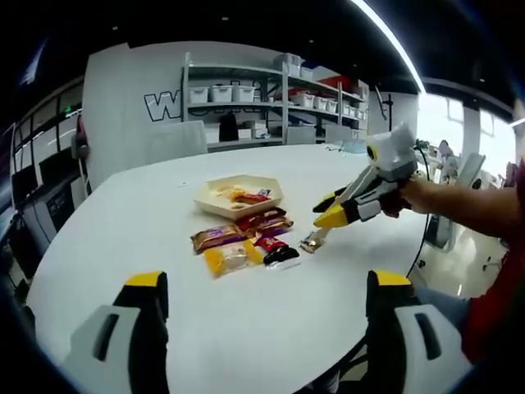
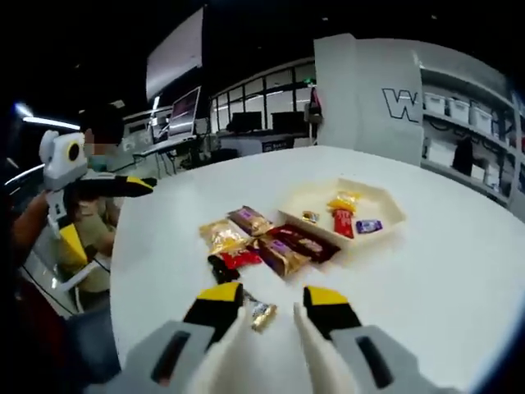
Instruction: Place the target food into the container with the food tongs after gripping and lifting it, then release it inside without dropping or visibly crushing the food.
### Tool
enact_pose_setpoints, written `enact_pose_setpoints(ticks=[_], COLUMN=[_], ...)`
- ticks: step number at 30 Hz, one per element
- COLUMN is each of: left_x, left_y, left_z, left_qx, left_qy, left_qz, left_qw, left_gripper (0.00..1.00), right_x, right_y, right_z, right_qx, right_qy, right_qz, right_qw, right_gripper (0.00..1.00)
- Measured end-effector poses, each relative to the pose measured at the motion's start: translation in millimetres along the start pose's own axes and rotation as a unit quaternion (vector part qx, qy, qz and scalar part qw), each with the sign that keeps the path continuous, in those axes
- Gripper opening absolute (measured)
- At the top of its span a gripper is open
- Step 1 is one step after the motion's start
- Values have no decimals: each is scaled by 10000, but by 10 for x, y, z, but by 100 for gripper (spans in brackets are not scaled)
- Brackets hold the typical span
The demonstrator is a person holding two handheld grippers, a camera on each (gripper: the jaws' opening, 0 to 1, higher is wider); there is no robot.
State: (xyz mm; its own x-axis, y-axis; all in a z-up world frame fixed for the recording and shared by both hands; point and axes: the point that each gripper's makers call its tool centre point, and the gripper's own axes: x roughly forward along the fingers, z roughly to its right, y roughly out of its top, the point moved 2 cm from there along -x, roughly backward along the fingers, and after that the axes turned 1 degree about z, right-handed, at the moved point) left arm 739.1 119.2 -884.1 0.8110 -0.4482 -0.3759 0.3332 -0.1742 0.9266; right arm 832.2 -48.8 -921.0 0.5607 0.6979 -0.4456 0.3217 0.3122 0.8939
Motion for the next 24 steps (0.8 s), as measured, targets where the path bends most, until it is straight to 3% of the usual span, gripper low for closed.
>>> enact_pose_setpoints(ticks=[5, 11, 24], left_x=[-16, -21, -37], left_y=[-21, -22, -24], left_z=[-23, -26, -3], left_qx=[-19, -37, -34], left_qy=[32, 57, 58], left_qz=[-10, 2, 16], left_qw=[10000, 10000, 10000], left_gripper=[98, 98, 98], right_x=[-22, 2, 125], right_y=[8, 136, -58], right_z=[76, -92, -287], right_qx=[-7, 211, -14], right_qy=[-165, 59, 92], right_qz=[-1, 245, 65], right_qw=[9999, 9995, 9999], right_gripper=[24, 24, 24])
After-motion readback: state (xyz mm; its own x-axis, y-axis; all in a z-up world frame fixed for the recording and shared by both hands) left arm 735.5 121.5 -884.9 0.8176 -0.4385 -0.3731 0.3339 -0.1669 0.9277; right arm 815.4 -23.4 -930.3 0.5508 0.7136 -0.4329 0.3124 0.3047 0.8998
